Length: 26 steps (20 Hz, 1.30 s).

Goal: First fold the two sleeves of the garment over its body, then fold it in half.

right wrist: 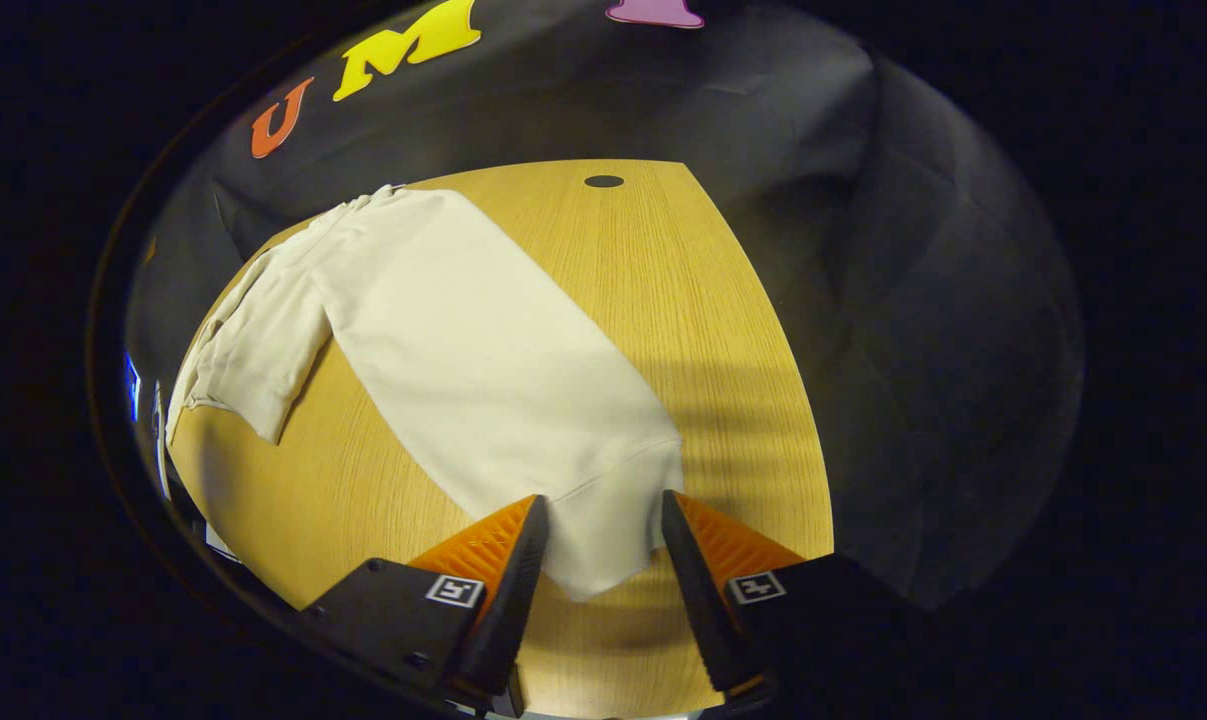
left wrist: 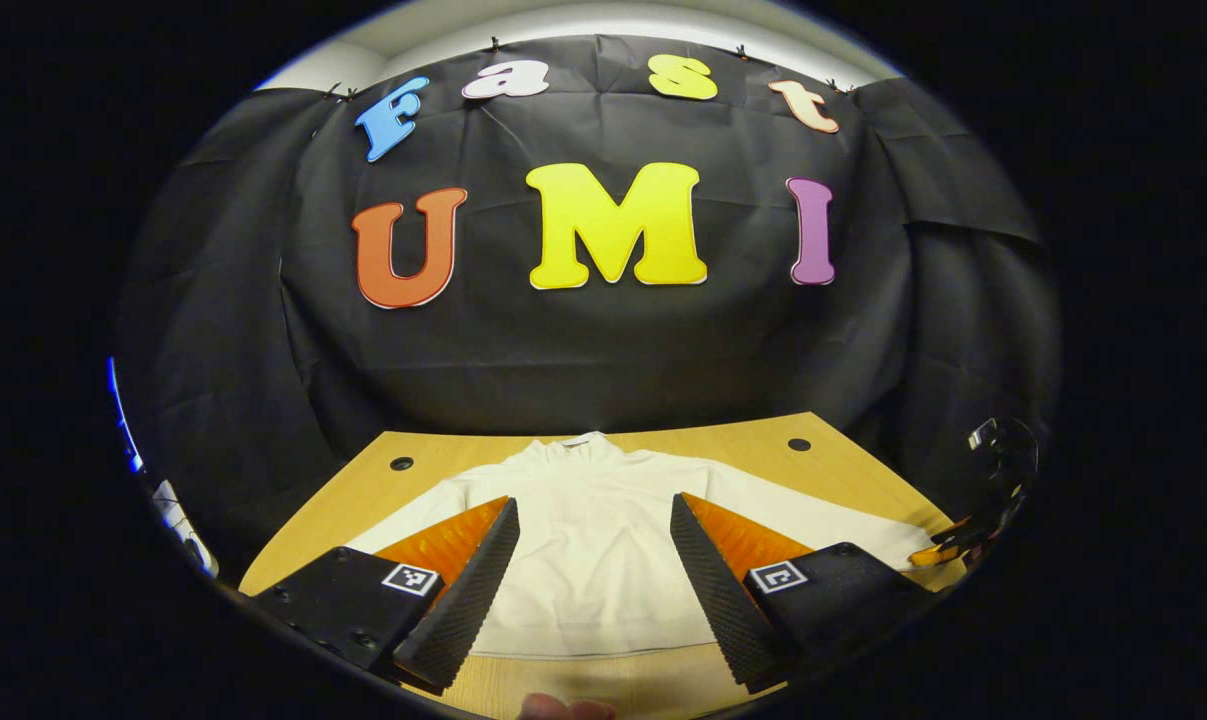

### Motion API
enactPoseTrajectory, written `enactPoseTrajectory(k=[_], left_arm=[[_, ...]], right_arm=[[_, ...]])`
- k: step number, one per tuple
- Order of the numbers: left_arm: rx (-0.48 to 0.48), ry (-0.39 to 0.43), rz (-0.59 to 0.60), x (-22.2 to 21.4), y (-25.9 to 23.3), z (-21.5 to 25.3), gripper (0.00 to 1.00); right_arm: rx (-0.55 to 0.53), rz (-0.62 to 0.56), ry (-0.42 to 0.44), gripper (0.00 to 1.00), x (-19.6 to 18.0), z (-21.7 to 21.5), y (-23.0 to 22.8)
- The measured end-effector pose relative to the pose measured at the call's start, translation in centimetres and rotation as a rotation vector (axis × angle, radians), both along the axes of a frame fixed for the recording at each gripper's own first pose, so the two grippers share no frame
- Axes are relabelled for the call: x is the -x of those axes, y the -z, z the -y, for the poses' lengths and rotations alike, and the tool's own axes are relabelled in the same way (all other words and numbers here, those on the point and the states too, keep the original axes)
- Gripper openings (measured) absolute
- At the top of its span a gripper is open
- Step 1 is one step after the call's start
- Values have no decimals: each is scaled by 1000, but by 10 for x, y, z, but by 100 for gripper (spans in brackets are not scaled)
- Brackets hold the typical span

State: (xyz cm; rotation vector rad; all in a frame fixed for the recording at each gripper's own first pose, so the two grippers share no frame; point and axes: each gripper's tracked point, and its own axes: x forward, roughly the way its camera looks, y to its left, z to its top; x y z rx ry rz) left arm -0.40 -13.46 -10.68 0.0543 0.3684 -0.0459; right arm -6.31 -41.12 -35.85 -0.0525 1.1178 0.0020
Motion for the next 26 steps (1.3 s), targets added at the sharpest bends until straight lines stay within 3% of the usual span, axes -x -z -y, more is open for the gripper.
enactPoseTrajectory(k=[2,4,5,7,8,16,19,26], left_arm=[[-14,-2,-8,-1,2,-3,97],[-9,-2,-19,2,4,-5,97],[-12,-4,-24,3,5,-8,97],[-15,-12,-22,4,3,-13,97],[-14,-14,-20,3,3,-14,98],[20,-39,8,3,-2,-34,97],[22,-64,16,2,-3,-50,97],[46,-111,29,8,-1,-88,98]], right_arm=[[-9,3,34,43,-2,2,0],[-30,14,60,42,-6,1,-1],[-48,22,88,14,-4,0,-1],[-79,22,129,12,-6,2,0],[-95,30,154,3,-7,-1,-6],[-114,162,120,2,-20,-36,-78],[-120,251,113,2,-47,-48,-124],[-135,429,-21,2,-129,-118,-229]])
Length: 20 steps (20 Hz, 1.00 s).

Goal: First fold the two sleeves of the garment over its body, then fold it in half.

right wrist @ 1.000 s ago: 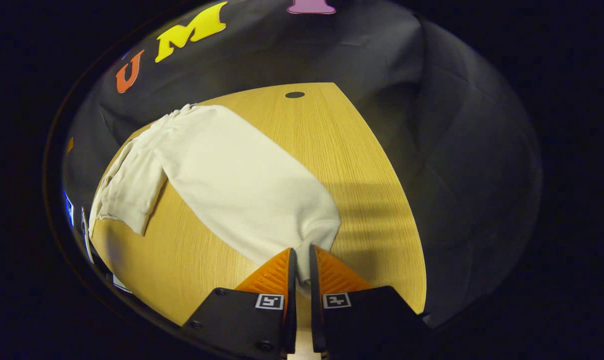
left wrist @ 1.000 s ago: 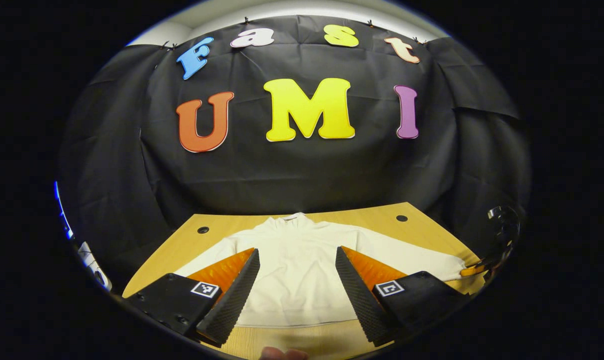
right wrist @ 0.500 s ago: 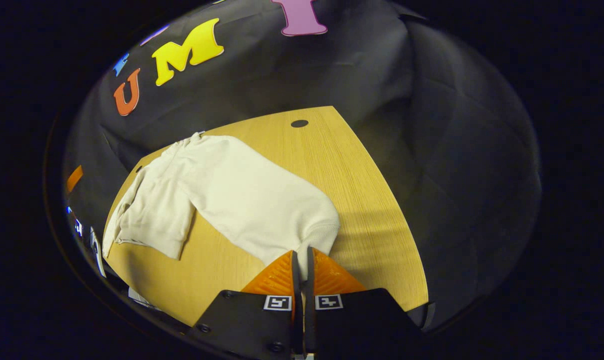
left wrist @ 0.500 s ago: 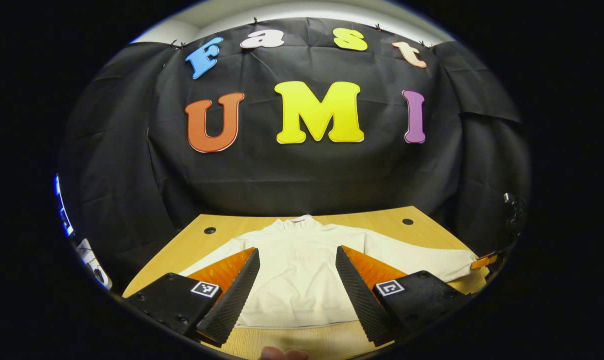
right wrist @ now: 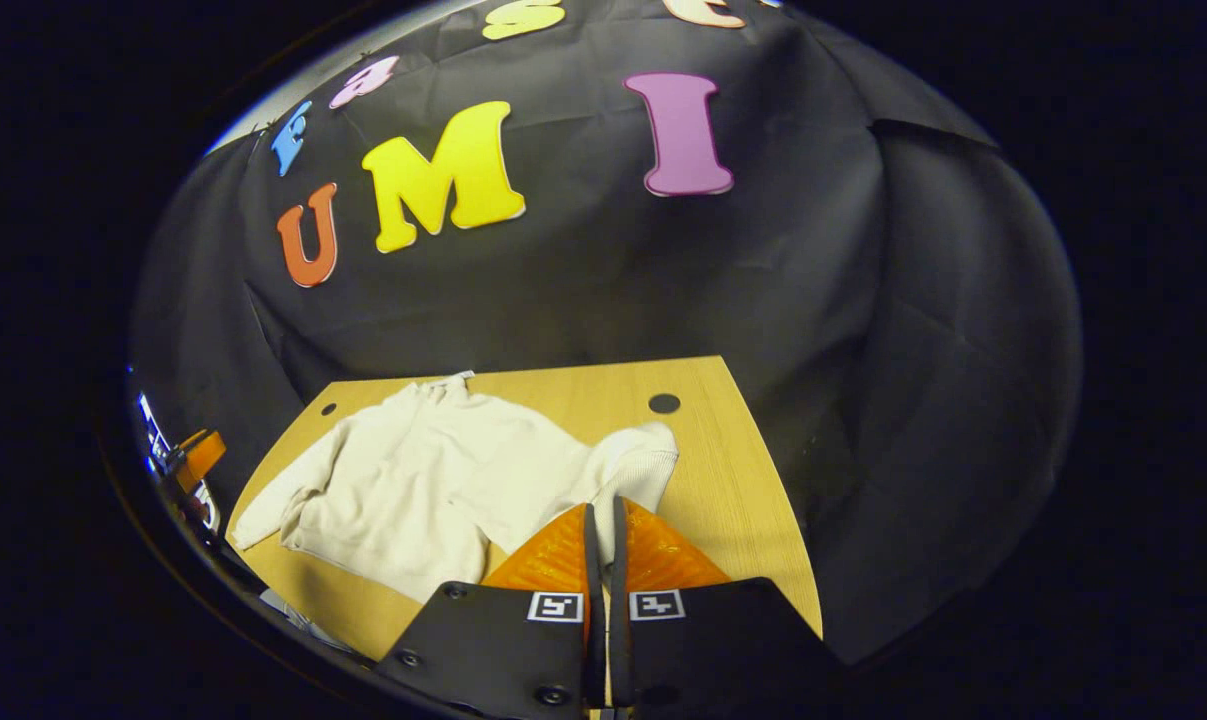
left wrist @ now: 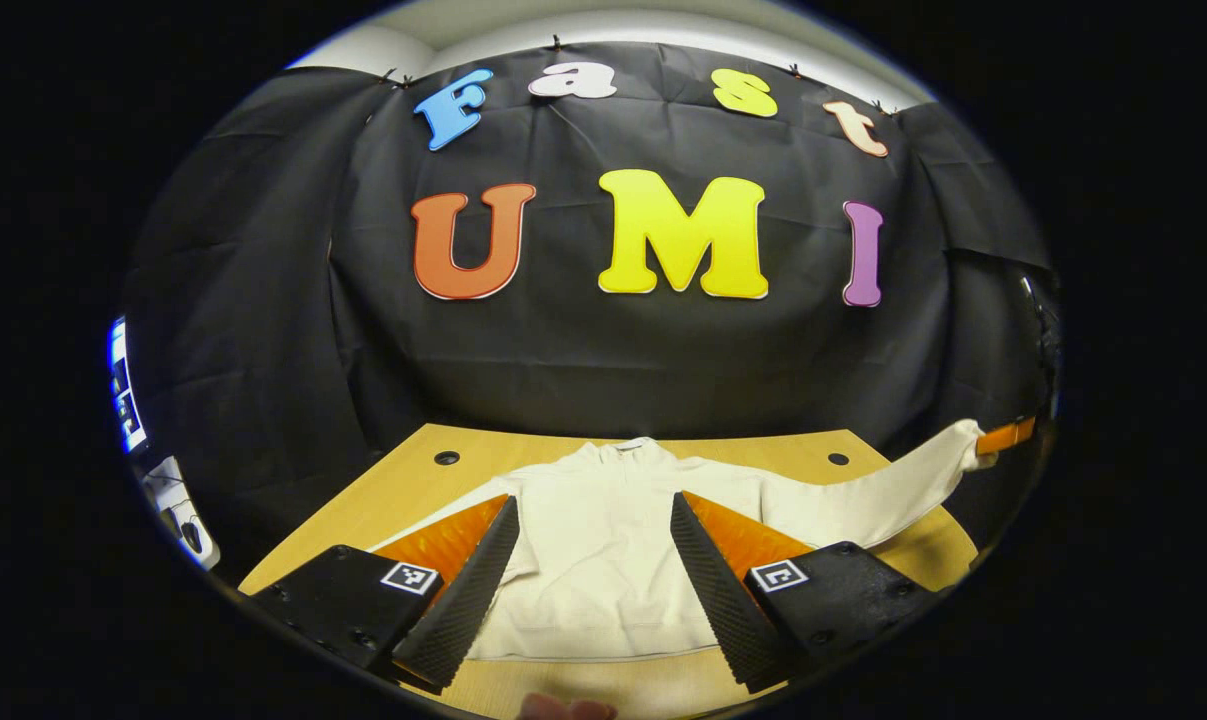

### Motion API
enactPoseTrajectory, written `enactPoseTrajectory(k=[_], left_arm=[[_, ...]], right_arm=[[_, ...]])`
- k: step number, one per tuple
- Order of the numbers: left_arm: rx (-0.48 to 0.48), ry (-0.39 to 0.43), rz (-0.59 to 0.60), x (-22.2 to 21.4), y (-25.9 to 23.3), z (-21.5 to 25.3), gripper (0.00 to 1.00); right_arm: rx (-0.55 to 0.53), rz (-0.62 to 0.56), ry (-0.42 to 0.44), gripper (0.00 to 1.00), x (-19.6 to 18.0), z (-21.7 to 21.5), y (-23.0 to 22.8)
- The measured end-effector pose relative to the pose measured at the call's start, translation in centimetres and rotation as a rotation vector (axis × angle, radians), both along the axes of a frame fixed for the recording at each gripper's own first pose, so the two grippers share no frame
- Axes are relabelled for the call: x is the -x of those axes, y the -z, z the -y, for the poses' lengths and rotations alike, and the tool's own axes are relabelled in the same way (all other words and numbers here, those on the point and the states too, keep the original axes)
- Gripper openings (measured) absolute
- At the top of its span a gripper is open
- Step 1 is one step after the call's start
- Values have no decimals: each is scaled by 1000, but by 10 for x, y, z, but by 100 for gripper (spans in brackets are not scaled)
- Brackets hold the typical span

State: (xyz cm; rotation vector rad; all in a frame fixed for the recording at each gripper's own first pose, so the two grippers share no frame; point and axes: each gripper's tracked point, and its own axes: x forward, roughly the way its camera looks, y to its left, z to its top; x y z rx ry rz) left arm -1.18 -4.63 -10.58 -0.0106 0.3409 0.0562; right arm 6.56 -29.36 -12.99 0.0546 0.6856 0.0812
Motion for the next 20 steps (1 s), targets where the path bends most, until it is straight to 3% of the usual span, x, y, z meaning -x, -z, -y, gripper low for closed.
enactPoseTrajectory(k=[6,10,15,20], left_arm=[[-15,-54,6,12,4,-51,98],[-6,-147,-13,28,9,-102,98],[-23,-260,-34,55,15,-171,97],[-41,-335,-56,80,24,-218,97]], right_arm=[[23,125,-188,2,-84,-112,-59],[19,154,-334,2,-129,-211,-61],[12,134,-508,2,-156,-335,-17],[41,61,-710,2,-165,-450,63]])
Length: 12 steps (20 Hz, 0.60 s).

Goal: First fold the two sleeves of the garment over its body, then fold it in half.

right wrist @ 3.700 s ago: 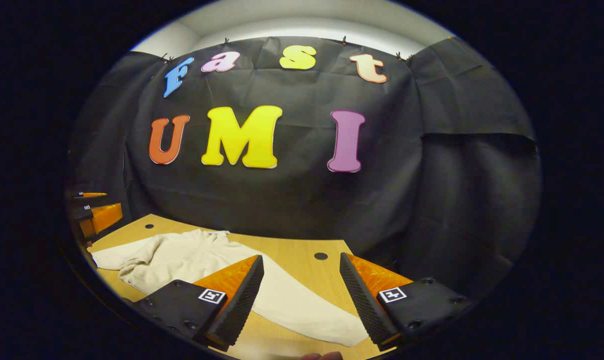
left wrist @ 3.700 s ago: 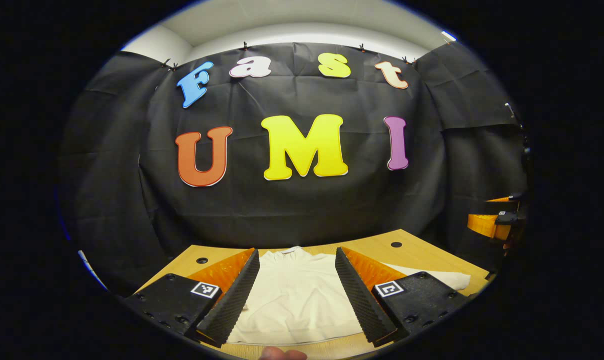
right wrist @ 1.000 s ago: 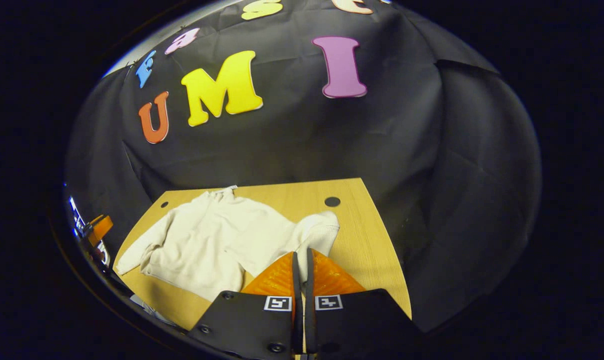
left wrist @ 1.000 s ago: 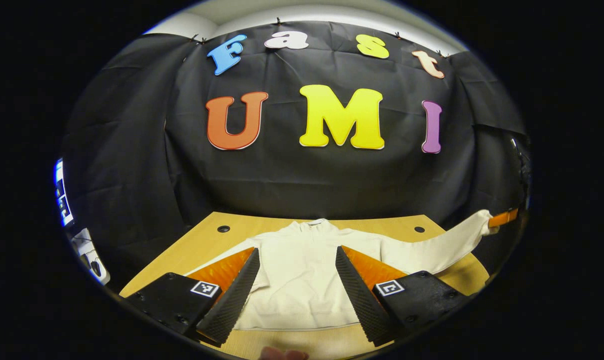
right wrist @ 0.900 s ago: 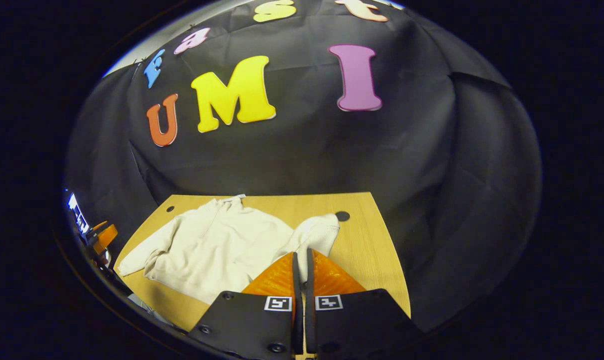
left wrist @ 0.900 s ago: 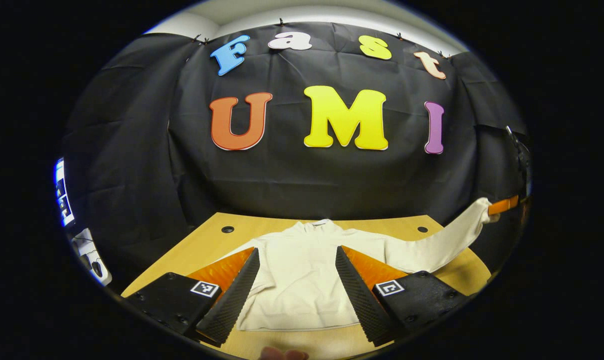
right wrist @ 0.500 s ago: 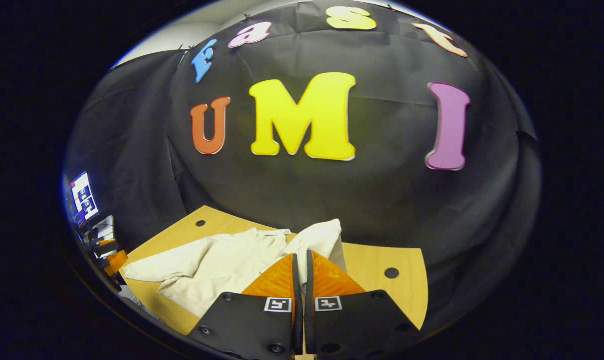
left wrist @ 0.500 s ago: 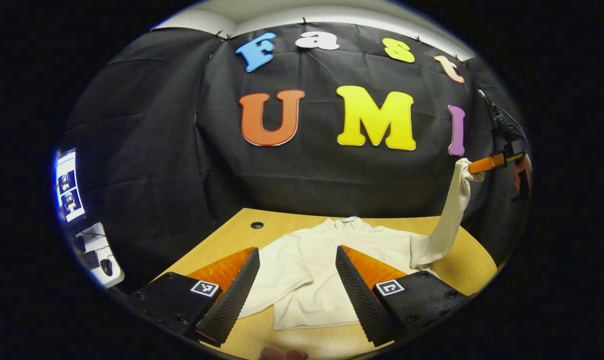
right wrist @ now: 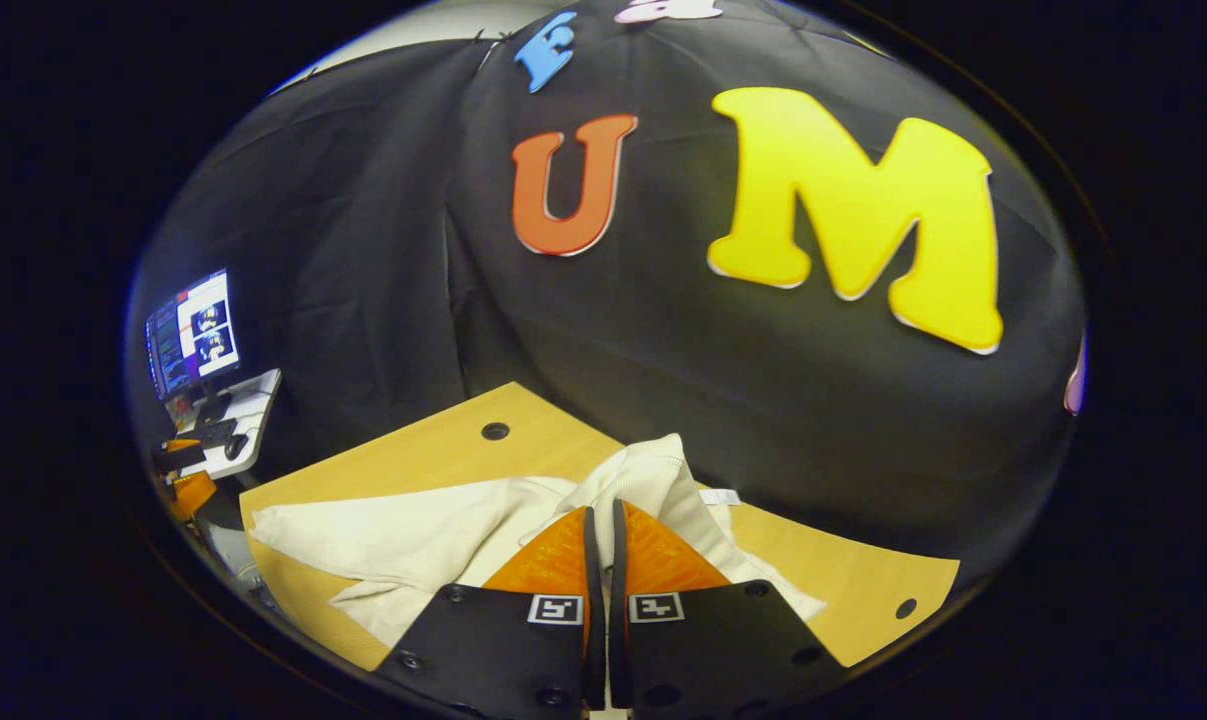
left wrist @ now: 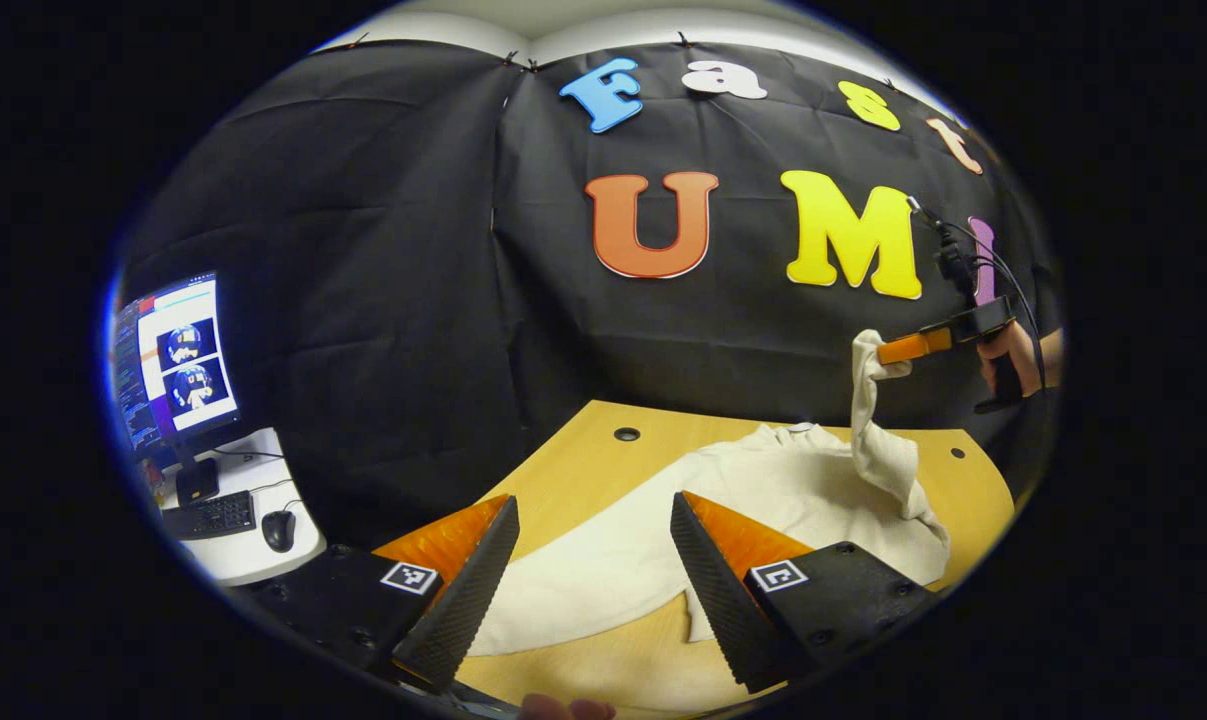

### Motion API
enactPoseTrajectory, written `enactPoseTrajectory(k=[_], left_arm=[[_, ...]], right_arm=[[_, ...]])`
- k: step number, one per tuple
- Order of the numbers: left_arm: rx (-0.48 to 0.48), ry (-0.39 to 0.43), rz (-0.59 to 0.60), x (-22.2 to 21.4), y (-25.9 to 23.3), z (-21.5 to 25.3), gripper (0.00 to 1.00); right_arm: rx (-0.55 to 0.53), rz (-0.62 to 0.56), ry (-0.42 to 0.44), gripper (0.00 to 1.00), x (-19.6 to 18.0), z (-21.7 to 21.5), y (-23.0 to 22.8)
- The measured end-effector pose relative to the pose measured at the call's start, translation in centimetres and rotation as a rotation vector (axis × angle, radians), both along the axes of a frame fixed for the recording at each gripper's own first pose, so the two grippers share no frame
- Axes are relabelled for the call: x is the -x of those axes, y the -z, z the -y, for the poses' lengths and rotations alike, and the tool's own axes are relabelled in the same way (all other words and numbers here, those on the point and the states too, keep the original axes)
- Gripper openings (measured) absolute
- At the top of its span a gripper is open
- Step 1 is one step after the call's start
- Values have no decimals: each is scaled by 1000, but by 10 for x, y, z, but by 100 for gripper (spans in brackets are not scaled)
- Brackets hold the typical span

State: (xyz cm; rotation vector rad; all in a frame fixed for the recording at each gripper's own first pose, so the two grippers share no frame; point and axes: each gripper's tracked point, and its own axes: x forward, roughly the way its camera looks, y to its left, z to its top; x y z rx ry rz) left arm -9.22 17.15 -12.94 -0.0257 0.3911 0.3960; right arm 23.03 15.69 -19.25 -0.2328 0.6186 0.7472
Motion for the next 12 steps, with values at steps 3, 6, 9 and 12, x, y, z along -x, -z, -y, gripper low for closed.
enactPoseTrajectory(k=[3,6,9,12], left_arm=[[3,-45,-25,17,10,-20,98],[11,-86,-48,28,19,-35,98],[18,-114,-74,36,28,-48,98],[10,-119,-88,40,32,-57,97]], right_arm=[[67,-55,-107,2,10,-52,62],[120,-75,-201,2,20,-95,108],[188,-95,-233,2,21,-123,154],[206,-134,-193,4,19,-133,185]])
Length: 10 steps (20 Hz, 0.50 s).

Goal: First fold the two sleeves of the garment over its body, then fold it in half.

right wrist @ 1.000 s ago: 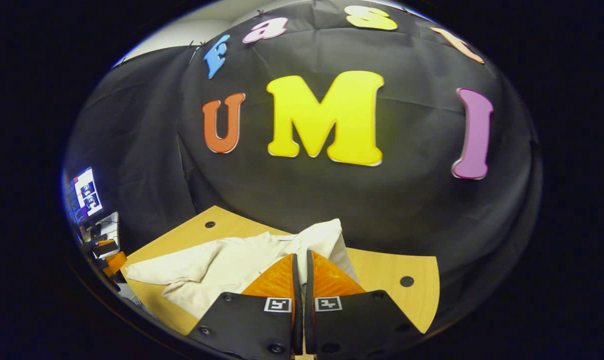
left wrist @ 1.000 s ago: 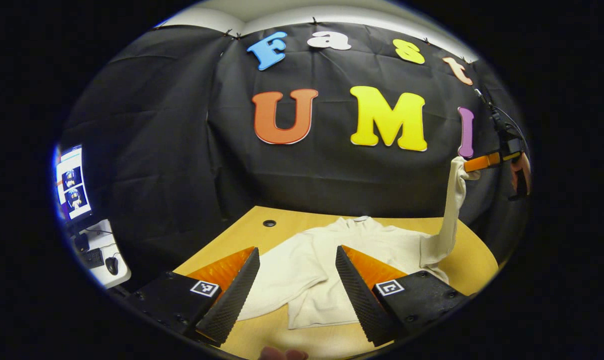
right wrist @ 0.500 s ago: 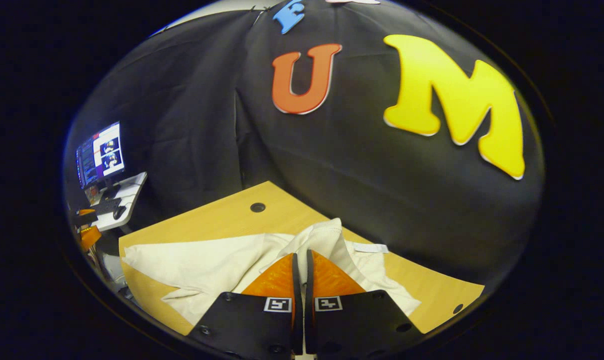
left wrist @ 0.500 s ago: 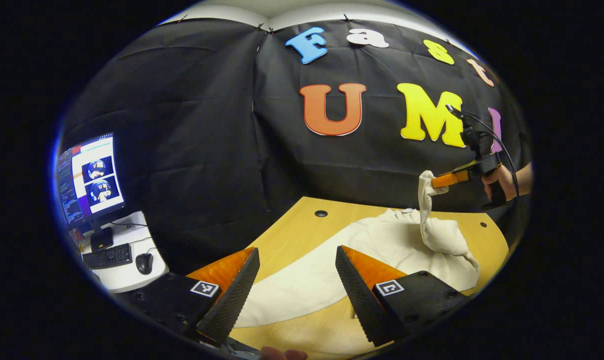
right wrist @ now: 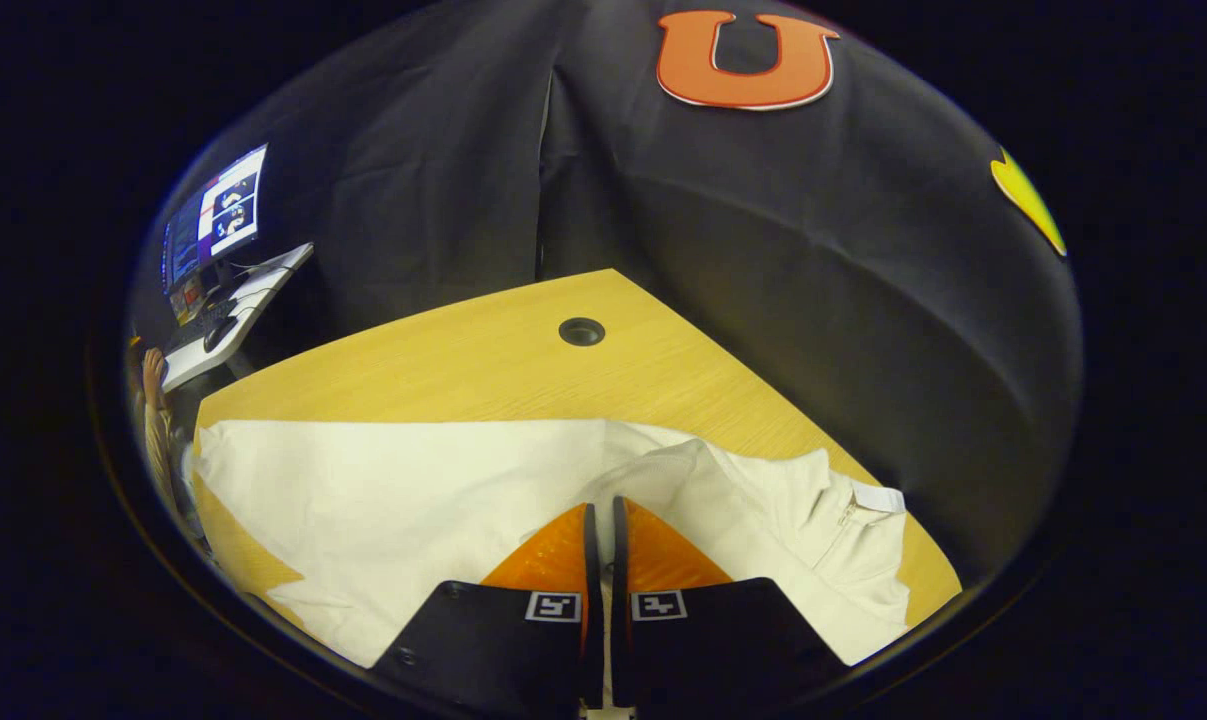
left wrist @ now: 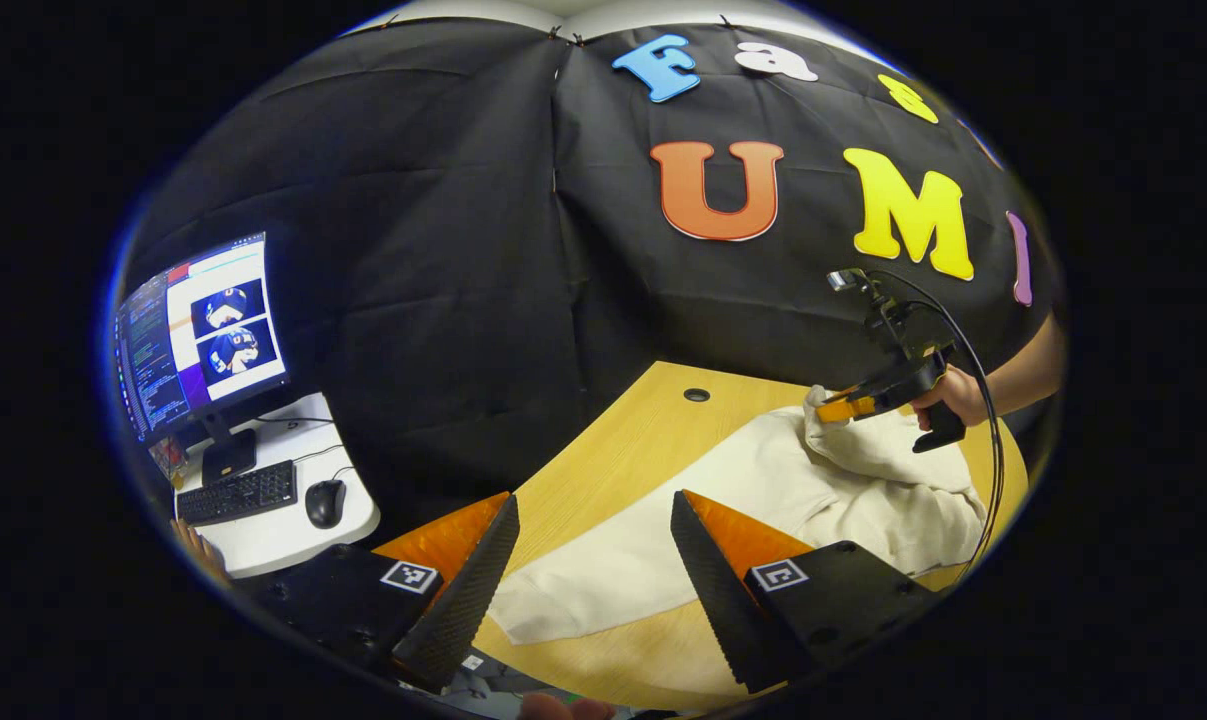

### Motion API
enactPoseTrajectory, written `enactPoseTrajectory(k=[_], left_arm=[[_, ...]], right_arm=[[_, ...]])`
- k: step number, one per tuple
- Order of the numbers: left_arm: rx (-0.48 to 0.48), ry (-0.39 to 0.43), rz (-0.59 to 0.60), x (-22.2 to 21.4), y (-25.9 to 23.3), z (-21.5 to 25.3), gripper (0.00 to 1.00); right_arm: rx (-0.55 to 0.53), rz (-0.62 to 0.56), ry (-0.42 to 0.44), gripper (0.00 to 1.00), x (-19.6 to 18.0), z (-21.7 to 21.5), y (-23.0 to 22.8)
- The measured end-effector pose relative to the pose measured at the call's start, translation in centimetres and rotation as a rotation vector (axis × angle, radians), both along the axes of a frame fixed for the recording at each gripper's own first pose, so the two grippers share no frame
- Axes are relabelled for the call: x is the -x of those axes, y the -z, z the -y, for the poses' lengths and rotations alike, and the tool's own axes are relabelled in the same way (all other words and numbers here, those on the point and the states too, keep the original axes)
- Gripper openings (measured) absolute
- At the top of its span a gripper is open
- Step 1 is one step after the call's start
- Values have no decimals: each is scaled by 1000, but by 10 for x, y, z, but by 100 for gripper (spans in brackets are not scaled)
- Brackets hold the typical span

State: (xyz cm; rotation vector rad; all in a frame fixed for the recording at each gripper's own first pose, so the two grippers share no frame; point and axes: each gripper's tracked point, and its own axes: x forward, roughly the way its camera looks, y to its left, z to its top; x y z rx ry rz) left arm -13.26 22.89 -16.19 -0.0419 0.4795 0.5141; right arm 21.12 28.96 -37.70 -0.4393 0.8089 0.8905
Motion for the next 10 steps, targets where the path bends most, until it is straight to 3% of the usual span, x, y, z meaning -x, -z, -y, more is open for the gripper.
enactPoseTrajectory(k=[7,8,9,10], left_arm=[[-32,36,-23,-5,9,-11,98],[-40,43,-25,-5,11,-13,97],[-48,49,-27,-5,12,-15,98],[-53,57,-29,-6,13,-16,97]], right_arm=[[-115,-55,141,21,3,-6,-9],[-122,-57,141,37,7,-4,-15],[-134,-53,141,48,11,-2,-22],[-150,-48,148,69,14,1,-31]])
